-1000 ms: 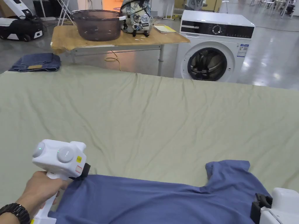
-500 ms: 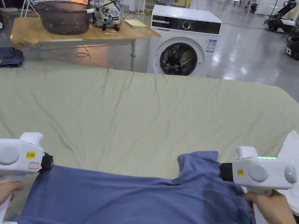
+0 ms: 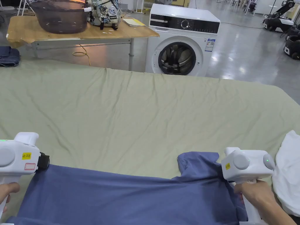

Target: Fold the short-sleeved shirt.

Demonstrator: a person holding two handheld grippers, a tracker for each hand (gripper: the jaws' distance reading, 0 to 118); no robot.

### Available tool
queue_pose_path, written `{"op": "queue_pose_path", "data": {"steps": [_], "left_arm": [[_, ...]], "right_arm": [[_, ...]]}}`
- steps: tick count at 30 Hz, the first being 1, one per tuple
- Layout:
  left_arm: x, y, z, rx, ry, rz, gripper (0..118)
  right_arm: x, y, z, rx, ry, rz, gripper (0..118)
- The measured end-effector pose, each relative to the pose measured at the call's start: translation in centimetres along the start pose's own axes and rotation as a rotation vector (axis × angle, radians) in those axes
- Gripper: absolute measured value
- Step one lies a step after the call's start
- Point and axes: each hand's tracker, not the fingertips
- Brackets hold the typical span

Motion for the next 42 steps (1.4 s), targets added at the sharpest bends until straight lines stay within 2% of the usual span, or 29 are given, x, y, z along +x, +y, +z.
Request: {"op": "queue_pose_path", "data": {"steps": [4, 11, 16, 25, 32, 34, 42], "left_arm": [[0.1, -0.1, 0.6, 0.012, -0.005, -0.005, 0], [-1.1, -1.0, 3.8, 0.063, -0.048, 0.031, 0], [-1.9, -2.6, 7.4, 0.120, -0.079, 0.040, 0], [-2.5, -8.5, 12.1, 0.150, -0.113, 0.021, 0], [-3.6, -14.6, 12.9, 0.091, -0.119, 0.015, 0], [-3.9, -16.2, 12.2, 0.049, -0.113, 0.012, 0], [-4.5, -20.0, 7.6, -0.103, -0.058, -0.032, 0]], "right_arm": [[0.7, -0.6, 2.2, 0.065, 0.034, -0.069, 0], [-0.1, -3.0, 9.8, 0.184, 0.035, -0.045, 0], [1.4, -5.1, 14.3, 0.253, 0.032, -0.028, 0], [1.4, -13.9, 20.9, 0.295, 0.052, -0.023, 0], [1.6, -20.9, 20.5, 0.208, 0.048, -0.016, 0], [1.5, -22.7, 19.8, 0.158, 0.035, 0.004, 0], [2.5, -25.8, 14.0, 0.036, 0.010, -0.004, 0]]}}
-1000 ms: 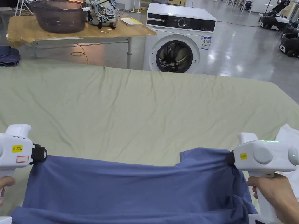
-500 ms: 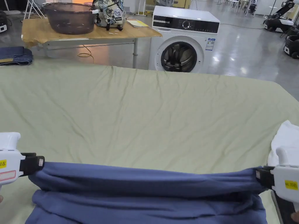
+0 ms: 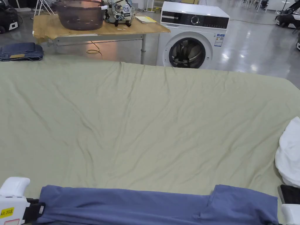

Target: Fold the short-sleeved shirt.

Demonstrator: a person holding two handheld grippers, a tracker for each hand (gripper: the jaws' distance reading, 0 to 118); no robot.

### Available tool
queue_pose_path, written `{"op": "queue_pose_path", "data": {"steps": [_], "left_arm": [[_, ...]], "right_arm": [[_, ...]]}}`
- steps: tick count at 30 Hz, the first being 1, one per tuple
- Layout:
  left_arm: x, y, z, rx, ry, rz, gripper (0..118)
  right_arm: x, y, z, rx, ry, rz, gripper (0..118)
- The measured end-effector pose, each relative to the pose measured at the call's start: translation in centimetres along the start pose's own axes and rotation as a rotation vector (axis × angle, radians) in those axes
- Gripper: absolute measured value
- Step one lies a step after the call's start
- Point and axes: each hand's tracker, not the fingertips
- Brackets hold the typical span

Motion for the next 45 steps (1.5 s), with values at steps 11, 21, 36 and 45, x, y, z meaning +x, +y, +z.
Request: {"op": "queue_pose_path", "data": {"steps": [11, 21, 36, 45], "left_arm": [[1.6, 0.2, 0.0, -0.011, 0.026, 0.030, 0], [4.8, 5.3, 5.2, 0.279, -0.009, 0.073, 55], [12.7, 6.9, 8.1, 0.905, 0.198, -0.110, 0], [9.5, 6.4, 9.4, 0.859, 0.194, -0.059, 0]], "right_arm": [[-0.9, 0.6, -1.3, -0.008, -0.050, 0.038, 3], [-3.3, 5.2, 6.0, 0.327, -0.147, 0.006, 77], [-13.0, 9.2, 7.6, 0.935, -0.021, -0.127, 0], [-14.4, 10.3, 8.0, 0.986, -0.024, -0.106, 0]]}}
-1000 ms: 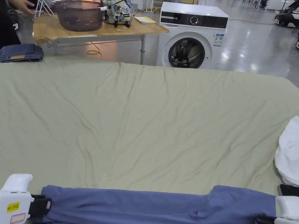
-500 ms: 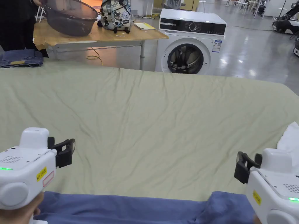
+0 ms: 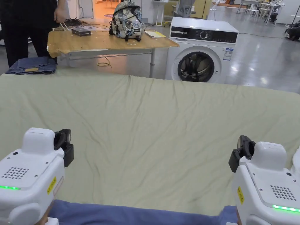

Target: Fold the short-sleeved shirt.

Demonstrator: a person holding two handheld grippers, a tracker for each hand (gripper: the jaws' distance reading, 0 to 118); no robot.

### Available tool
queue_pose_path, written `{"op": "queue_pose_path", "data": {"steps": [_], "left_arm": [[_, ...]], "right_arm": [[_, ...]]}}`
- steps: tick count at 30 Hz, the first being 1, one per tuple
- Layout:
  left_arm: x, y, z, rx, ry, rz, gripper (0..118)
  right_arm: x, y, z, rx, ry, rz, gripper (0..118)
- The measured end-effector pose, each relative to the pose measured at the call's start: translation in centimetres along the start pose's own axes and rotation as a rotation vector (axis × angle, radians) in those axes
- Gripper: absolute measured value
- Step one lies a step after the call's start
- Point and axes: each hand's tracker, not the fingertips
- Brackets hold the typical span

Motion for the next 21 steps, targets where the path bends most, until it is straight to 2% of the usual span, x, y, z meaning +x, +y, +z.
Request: {"op": "queue_pose_path", "data": {"steps": [7, 11, 14, 19, 20, 21], "left_arm": [[-8.6, -2.7, -2.0, -0.413, -0.145, 0.194, 0], [-14.1, -6.9, -4.9, -0.670, -0.330, 0.334, 0], [-15.1, -9.2, -5.7, -0.786, -0.433, 0.459, 0], [-17.7, -13.1, -7.4, -0.867, -0.523, 0.684, 72], [-18.0, -13.7, -7.7, -0.877, -0.524, 0.692, 79], [-18.4, -14.4, -8.1, -0.895, -0.562, 0.718, 80]], "right_arm": [[0.0, -0.1, -1.0, -0.029, 0.018, 0.017, 0], [-0.3, -0.5, -1.4, -0.050, 0.033, 0.037, 0], [-0.5, -1.1, -1.7, -0.065, 0.042, 0.037, 0], [-0.5, -1.8, -1.9, -0.087, 0.048, 0.036, 0], [-0.4, -1.9, -2.0, -0.095, 0.047, 0.037, 0], [-0.3, -2.1, -2.0, -0.100, 0.046, 0.037, 0]]}}
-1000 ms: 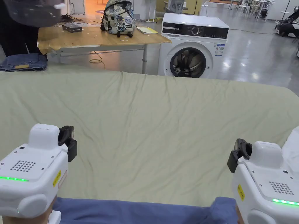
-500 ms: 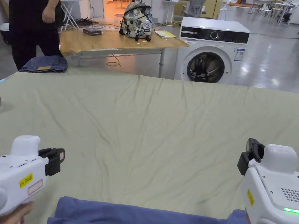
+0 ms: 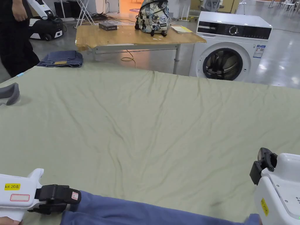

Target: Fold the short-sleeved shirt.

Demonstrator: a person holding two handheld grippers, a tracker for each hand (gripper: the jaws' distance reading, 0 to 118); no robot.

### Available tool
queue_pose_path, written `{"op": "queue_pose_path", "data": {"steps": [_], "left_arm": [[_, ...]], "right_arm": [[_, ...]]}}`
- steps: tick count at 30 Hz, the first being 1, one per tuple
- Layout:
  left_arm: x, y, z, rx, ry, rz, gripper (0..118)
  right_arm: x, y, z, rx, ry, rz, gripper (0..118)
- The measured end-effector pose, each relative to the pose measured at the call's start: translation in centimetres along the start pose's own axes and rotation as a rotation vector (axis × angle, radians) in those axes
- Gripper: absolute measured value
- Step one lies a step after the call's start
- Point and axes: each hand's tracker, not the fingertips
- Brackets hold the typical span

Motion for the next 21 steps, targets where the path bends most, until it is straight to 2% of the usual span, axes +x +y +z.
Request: {"op": "queue_pose_path", "data": {"steps": [8, 11, 12, 13, 15, 16, 18, 21], "left_arm": [[-3.2, -1.0, -2.9, -0.081, -0.259, 0.111, 80], [-2.2, -1.9, -4.4, -0.064, -0.332, 0.111, 78], [-2.2, -2.0, -4.8, -0.042, -0.350, 0.128, 70], [-2.3, -2.2, -5.6, -0.039, -0.328, 0.142, 54], [-1.8, -2.3, -6.5, -0.033, -0.217, 0.151, 8], [-1.8, -2.3, -6.7, -0.033, -0.125, 0.122, 7], [-1.5, -2.6, -6.2, 0.004, -0.207, 0.133, 6], [-0.5, -2.4, -4.9, 0.007, -0.142, 0.081, 5]], "right_arm": [[0.4, -0.7, 0.0, -0.030, -0.007, 0.005, 0], [0.5, -0.8, -0.1, -0.042, -0.007, -0.012, 0], [0.5, -0.9, -0.1, -0.044, -0.007, -0.017, 0], [0.5, -0.9, -0.1, -0.046, -0.006, -0.020, 0], [0.5, -1.0, -0.2, -0.051, -0.005, -0.023, 0], [0.5, -1.0, -0.2, -0.054, -0.003, -0.025, 0], [0.5, -1.0, -0.2, -0.058, -0.004, -0.028, 0], [0.5, -1.1, -0.1, -0.056, -0.002, -0.030, 0]]}}
